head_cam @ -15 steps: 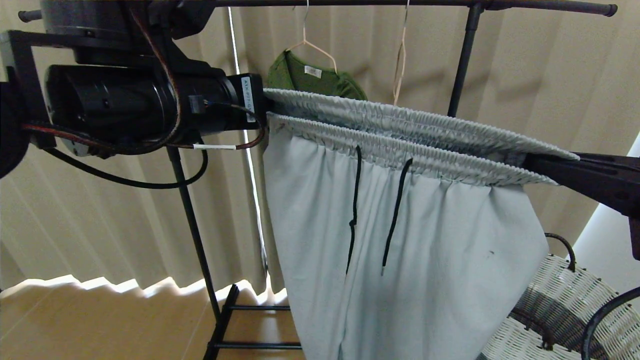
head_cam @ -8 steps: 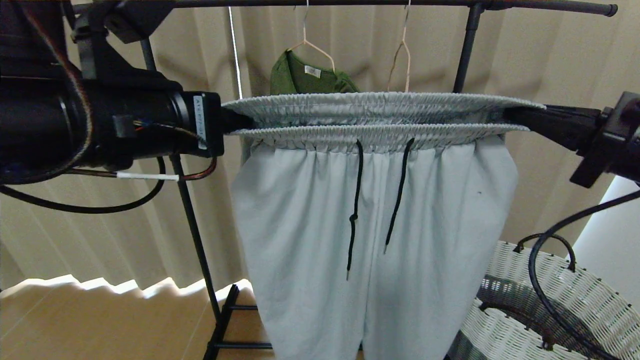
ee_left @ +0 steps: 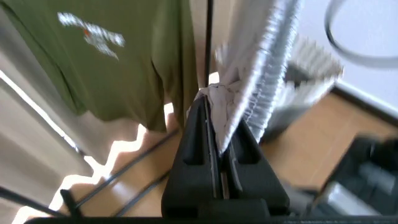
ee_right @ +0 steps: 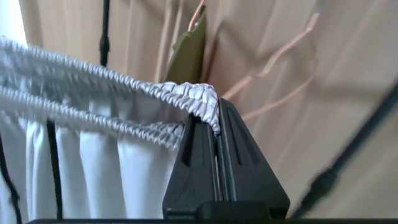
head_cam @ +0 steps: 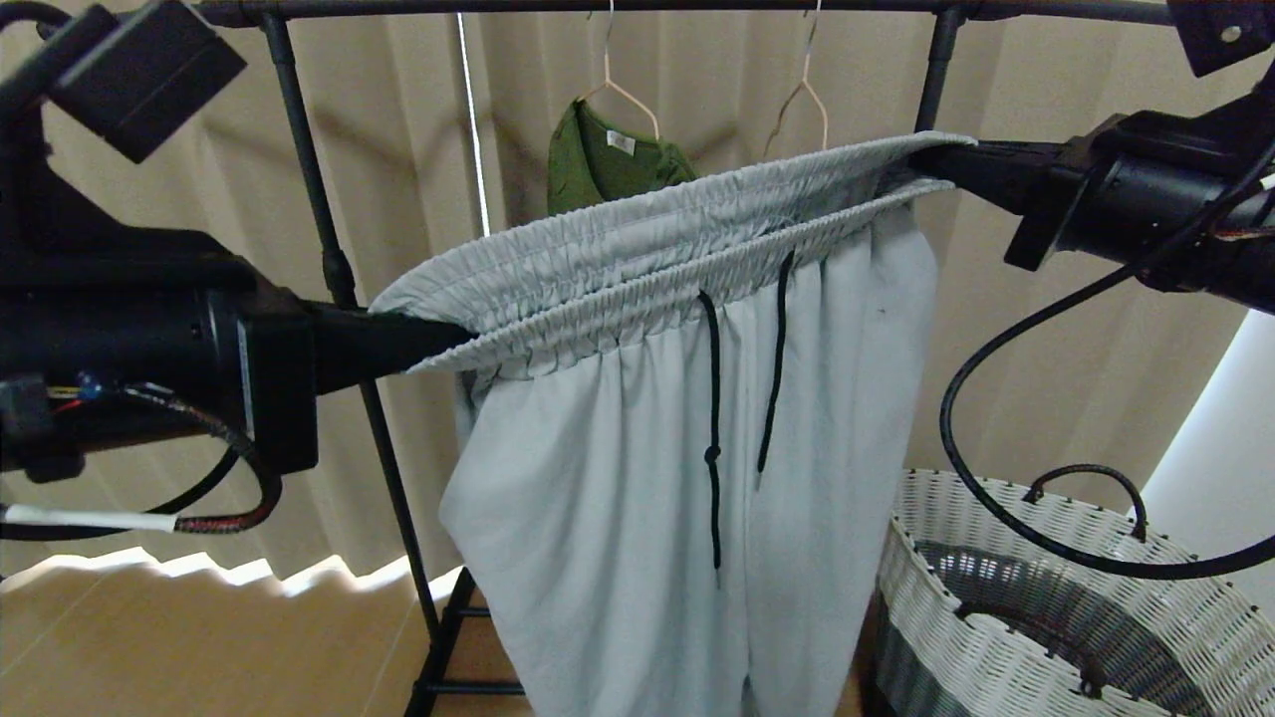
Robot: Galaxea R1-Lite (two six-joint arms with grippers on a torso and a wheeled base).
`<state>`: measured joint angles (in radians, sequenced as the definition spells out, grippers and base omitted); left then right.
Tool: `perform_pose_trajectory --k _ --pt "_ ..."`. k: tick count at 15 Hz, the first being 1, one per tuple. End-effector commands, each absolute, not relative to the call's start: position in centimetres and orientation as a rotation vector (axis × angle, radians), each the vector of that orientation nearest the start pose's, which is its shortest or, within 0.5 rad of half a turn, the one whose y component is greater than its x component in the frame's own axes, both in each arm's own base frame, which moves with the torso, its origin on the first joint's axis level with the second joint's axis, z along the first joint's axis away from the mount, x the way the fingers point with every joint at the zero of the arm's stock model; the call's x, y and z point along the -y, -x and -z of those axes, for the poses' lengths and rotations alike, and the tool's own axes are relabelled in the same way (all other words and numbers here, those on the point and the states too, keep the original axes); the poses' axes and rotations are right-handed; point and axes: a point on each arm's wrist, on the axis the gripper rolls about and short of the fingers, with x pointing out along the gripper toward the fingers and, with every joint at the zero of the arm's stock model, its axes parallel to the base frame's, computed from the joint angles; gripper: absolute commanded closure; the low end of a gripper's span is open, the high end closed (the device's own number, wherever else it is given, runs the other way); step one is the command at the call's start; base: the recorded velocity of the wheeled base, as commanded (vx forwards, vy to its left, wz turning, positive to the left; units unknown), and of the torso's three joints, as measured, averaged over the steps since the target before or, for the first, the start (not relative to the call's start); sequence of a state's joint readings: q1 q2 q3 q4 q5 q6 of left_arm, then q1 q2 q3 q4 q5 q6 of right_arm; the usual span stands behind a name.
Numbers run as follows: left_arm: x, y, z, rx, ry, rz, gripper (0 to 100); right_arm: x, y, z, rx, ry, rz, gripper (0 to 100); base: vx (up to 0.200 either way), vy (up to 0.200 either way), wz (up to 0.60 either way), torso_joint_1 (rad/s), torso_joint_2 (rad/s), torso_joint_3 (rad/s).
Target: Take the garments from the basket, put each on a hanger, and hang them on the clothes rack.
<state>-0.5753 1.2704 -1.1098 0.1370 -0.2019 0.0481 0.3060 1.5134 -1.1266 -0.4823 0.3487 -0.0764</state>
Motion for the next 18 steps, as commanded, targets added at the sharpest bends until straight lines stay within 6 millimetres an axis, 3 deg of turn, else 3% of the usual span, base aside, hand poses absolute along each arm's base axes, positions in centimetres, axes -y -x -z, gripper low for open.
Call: perform_pose_trajectory --k 1,5,9,11,14,18 --pt "10.7 -13.8 -30.1 -0.260 -0.115 0.841 100 -10.3 -26.8 -30.7 0.100 0.066 -0.666 100 0.000 0.000 0.00 0.000 0.00 0.000" --pt "10.6 -12.0 -30.3 -0.229 -0.122 0.903 100 -10.3 -26.5 -30.8 0.102 0.064 -0.666 100 0.000 0.000 0.00 0.000 0.00 0.000" --pt "10.7 -12.4 -30.2 -0.222 -0.120 0.883 100 -9.7 -24.7 -30.7 0.102 0.064 -0.662 100 0.000 0.000 0.00 0.000 0.00 0.000" --pt "11.0 -13.7 -31.3 -0.168 -0.114 0.786 100 -9.1 -23.2 -31.1 0.120 0.067 -0.658 100 0.000 0.000 0.00 0.000 0.00 0.000" --pt "11.6 -17.2 -31.9 -0.105 -0.139 0.581 100 -8.0 -21.7 -31.3 0.130 0.068 -0.635 100 0.000 0.000 0.00 0.000 0.00 0.000" --pt "12.3 -19.8 -29.9 -0.151 -0.149 0.539 100 -7.5 -20.8 -29.8 0.094 0.068 -0.632 100 0.000 0.000 0.00 0.000 0.00 0.000"
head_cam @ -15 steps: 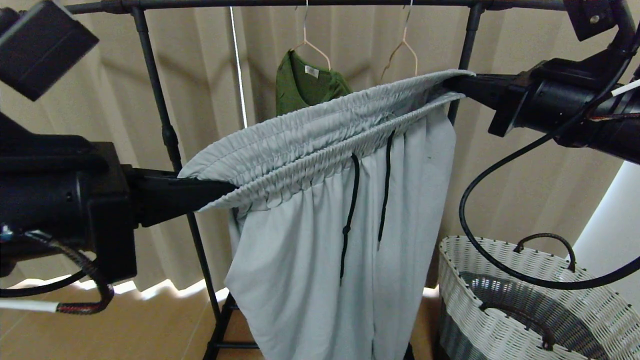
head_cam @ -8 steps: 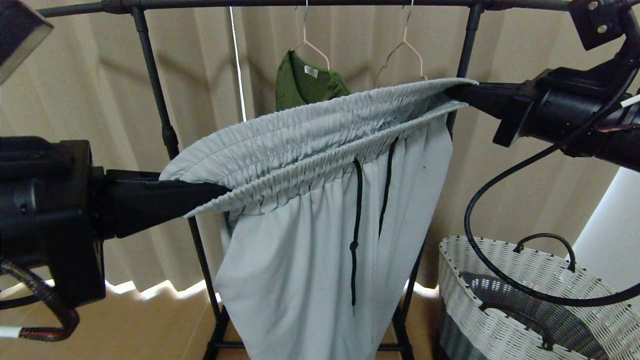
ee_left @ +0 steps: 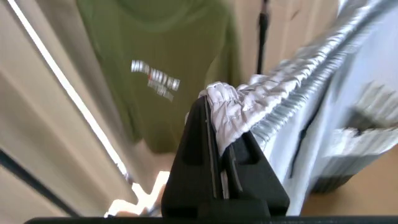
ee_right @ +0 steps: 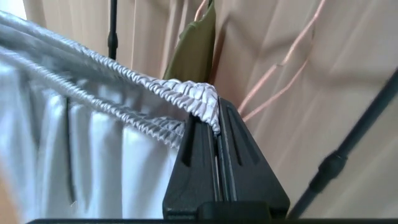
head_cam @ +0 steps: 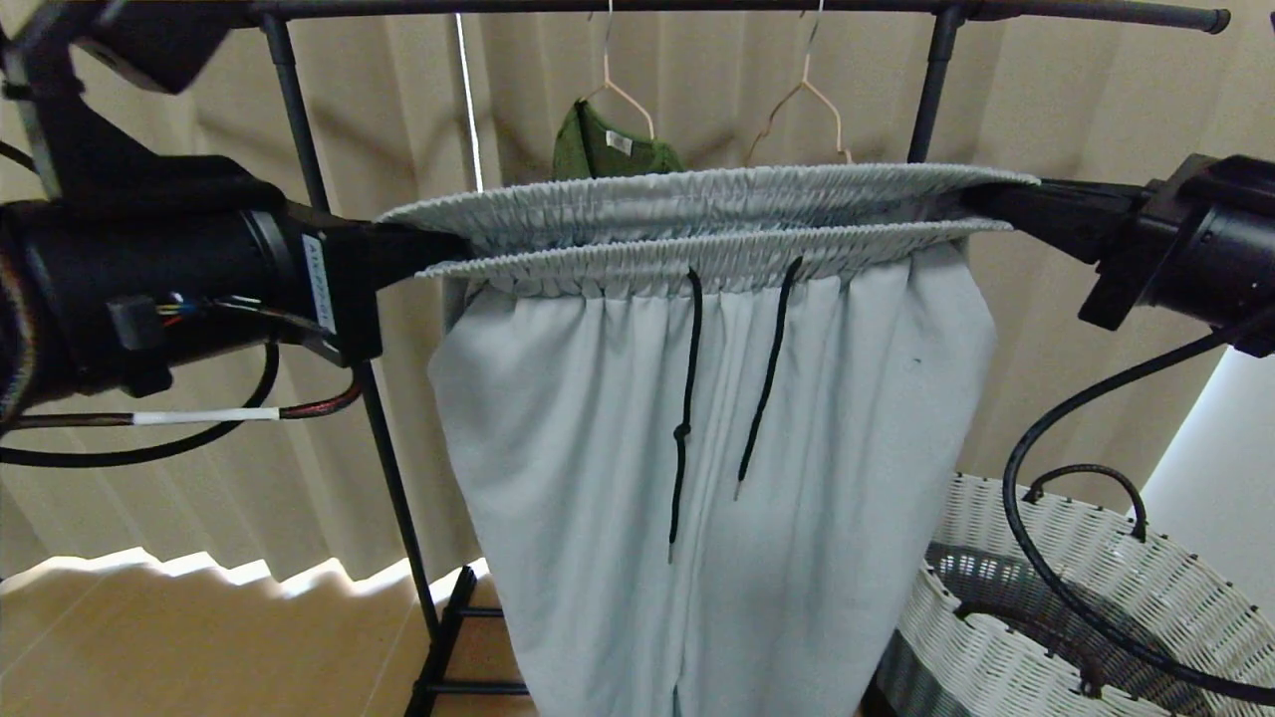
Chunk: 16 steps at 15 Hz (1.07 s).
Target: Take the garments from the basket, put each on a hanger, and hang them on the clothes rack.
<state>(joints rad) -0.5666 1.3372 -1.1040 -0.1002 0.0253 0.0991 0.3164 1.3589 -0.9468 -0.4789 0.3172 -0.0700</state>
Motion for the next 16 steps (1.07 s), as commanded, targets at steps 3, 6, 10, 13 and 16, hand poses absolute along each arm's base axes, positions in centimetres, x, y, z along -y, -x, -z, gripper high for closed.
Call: perform_pose_trajectory --k 3,6,10,13,16 --pt "11.9 -21.4 -29.9 -0.149 -0.149 0.472 100 -7.2 -19.8 -29.7 0.090 0.070 -0.632 100 0.000 0.000 0.00 0.000 0.00 0.000" --pt "12.0 -22.2 -29.7 -0.126 -0.134 0.449 100 -7.1 -19.5 -29.2 0.078 0.070 -0.634 100 0.000 0.000 0.00 0.000 0.00 0.000" --pt "12.3 -22.0 -27.9 -0.162 -0.131 0.452 100 -7.0 -19.1 -28.7 0.065 0.070 -0.636 100 0.000 0.000 0.00 0.000 0.00 0.000" --pt "12.5 -22.1 -29.0 -0.106 -0.104 0.447 100 -7.1 -19.2 -28.3 0.049 0.068 -0.638 100 0.000 0.000 0.00 0.000 0.00 0.000" --pt "12.5 -22.0 -29.1 -0.101 -0.106 0.448 100 -7.2 -19.4 -28.2 0.043 0.070 -0.642 0 0.000 0.000 0.00 0.000 0.00 0.000"
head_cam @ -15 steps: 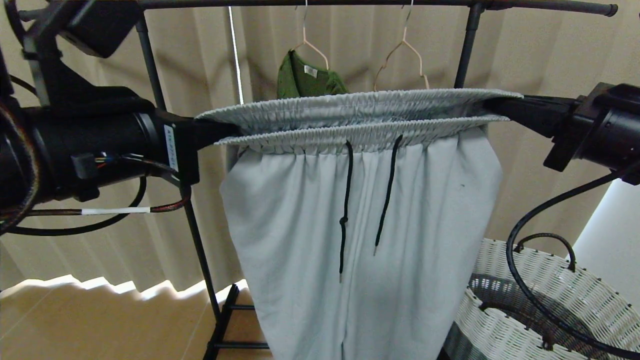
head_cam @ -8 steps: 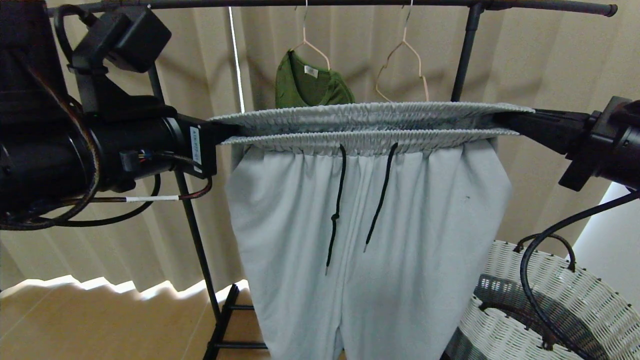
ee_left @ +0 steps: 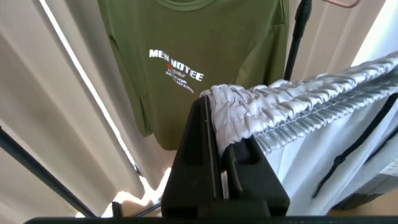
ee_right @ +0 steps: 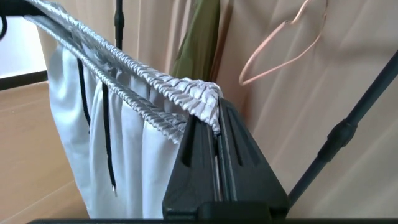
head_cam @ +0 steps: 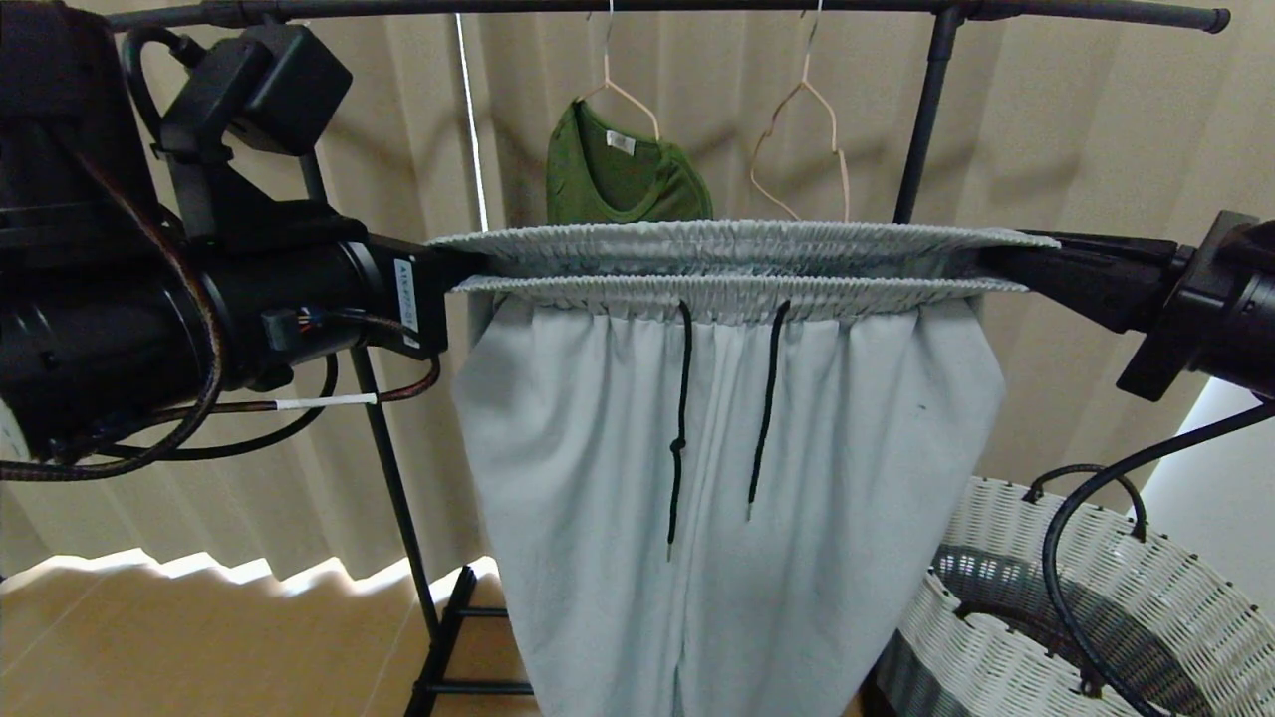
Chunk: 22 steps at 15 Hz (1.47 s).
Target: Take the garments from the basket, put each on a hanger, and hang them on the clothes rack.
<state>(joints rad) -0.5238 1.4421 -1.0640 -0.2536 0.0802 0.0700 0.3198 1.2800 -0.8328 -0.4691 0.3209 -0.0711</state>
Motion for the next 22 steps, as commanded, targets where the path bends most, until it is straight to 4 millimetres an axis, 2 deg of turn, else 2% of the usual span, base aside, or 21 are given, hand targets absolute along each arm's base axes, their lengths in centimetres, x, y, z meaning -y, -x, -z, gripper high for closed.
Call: perform_pose_trajectory --k 1,3,7,10,13,15,16,19,22 --pt "12.4 -22.0 -29.2 -0.100 -0.105 0.445 100 -7.2 -19.4 -28.2 0.045 0.068 -0.643 0 0.000 0.000 0.00 0.000 0.00 0.000" --pt "12.2 -22.2 -29.1 -0.102 -0.105 0.433 100 -7.3 -19.6 -27.7 0.032 0.068 -0.642 0 0.000 0.000 0.00 0.000 0.00 0.000" --pt "10.3 -23.5 -28.8 -0.116 -0.105 0.345 100 -8.1 -18.1 -27.6 0.046 0.065 -0.709 0 0.000 0.000 0.00 0.000 0.00 0.000" --pt "9.3 -24.0 -28.8 -0.119 -0.105 0.304 100 -7.9 -17.5 -27.4 0.051 0.064 -0.712 0 0.000 0.000 0.00 0.000 0.00 0.000" --pt "9.2 -24.0 -28.7 -0.122 -0.111 0.299 100 -7.8 -17.6 -25.8 0.046 0.074 -0.701 0 0.000 0.000 0.00 0.000 0.00 0.000" --pt "8.4 -23.7 -28.5 -0.127 -0.114 0.274 100 -7.2 -17.3 -24.5 0.021 0.126 -0.657 0 0.000 0.000 0.00 0.000 0.00 0.000" --pt "7.5 -22.9 -28.3 -0.130 -0.112 0.254 100 -6.8 -16.6 -23.4 0.025 0.184 -0.632 0 0.000 0.000 0.00 0.000 0.00 0.000" --pt "6.0 -21.9 -27.1 -0.161 -0.110 0.210 100 -5.4 -16.2 -20.7 0.023 0.295 -0.565 0 0.000 0.000 0.00 0.000 0.00 0.000" --pt "4.8 -21.6 -25.3 -0.171 -0.091 0.171 100 -4.0 -16.5 -19.9 -0.012 0.327 -0.486 0 0.000 0.000 0.00 0.000 0.00 0.000"
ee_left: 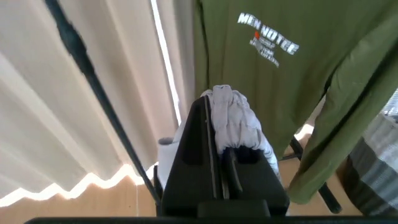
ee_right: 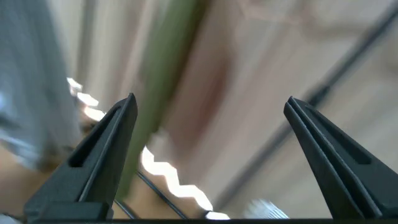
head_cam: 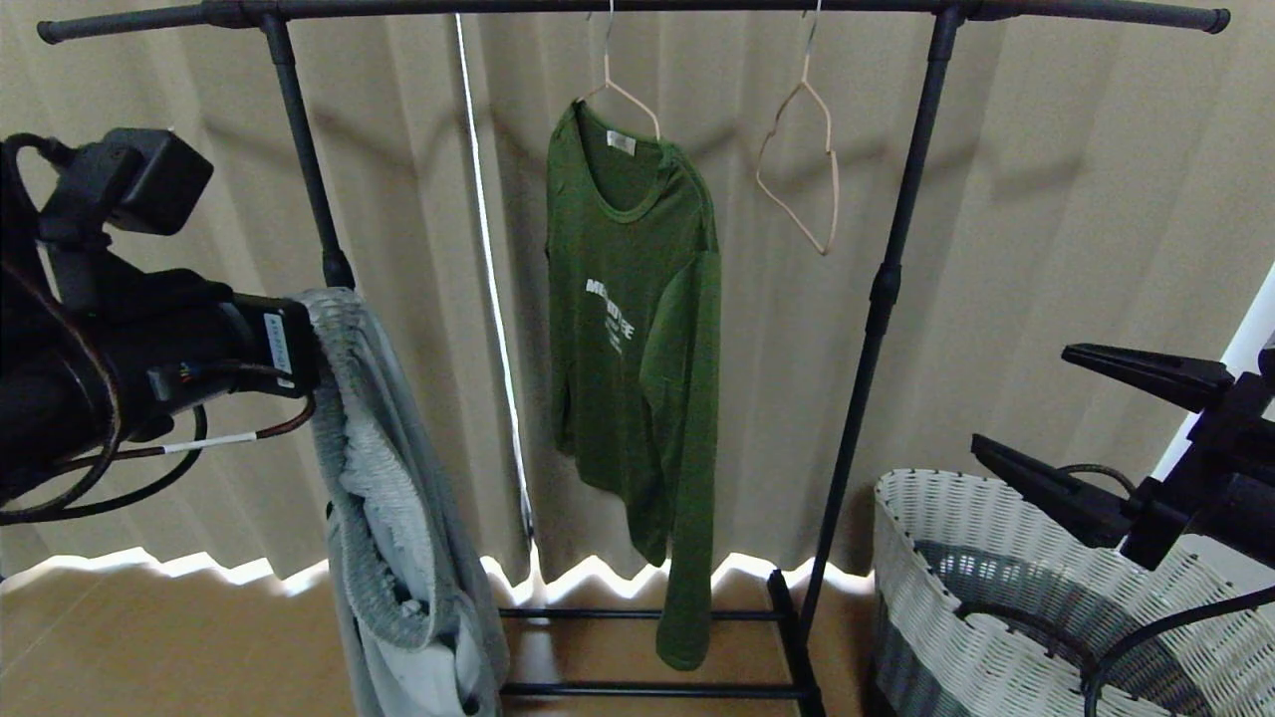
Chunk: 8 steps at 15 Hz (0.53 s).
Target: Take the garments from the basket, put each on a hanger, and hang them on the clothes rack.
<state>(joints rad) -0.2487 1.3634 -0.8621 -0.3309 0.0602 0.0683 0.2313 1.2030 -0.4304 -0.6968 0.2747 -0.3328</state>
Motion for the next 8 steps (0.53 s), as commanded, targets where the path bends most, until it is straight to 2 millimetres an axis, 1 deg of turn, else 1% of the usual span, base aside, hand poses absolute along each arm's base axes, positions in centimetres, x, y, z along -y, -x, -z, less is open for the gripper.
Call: perform_pose_trajectory --k 1,2,3,4,6,7,8 --pt "4.6 -21.3 -24.1 -0.163 -0.075 0.176 100 -2.9 -17.2 -19.3 -0.060 0.307 -0.426 0 0.000 0.000 0.00 0.000 0.00 0.000" --pt "4.5 -21.2 -23.6 -0.161 -0.075 0.177 100 -2.5 -17.6 -19.0 -0.078 0.304 -0.400 0 0.000 0.000 0.00 0.000 0.00 0.000" --pt "4.5 -20.7 -22.7 -0.165 -0.080 0.181 100 -1.9 -17.9 -18.6 -0.105 0.301 -0.364 0 0.000 0.000 0.00 0.000 0.00 0.000" --pt "4.4 -20.1 -22.2 -0.162 -0.081 0.182 100 -1.7 -17.8 -18.3 -0.122 0.301 -0.334 0 0.000 0.000 0.00 0.000 0.00 0.000" --pt "4.1 -18.7 -22.1 -0.147 -0.076 0.211 100 -1.5 -18.1 -18.3 -0.132 0.307 -0.284 0 0.000 0.000 0.00 0.000 0.00 0.000" --pt "4.1 -18.5 -22.0 -0.148 -0.075 0.220 100 -1.5 -18.2 -18.4 -0.131 0.307 -0.278 0 0.000 0.000 0.00 0.000 0.00 0.000" --pt "4.1 -17.7 -22.4 -0.120 -0.067 0.302 100 -0.4 -18.9 -18.5 -0.139 0.332 -0.205 0 0.000 0.000 0.00 0.000 0.00 0.000"
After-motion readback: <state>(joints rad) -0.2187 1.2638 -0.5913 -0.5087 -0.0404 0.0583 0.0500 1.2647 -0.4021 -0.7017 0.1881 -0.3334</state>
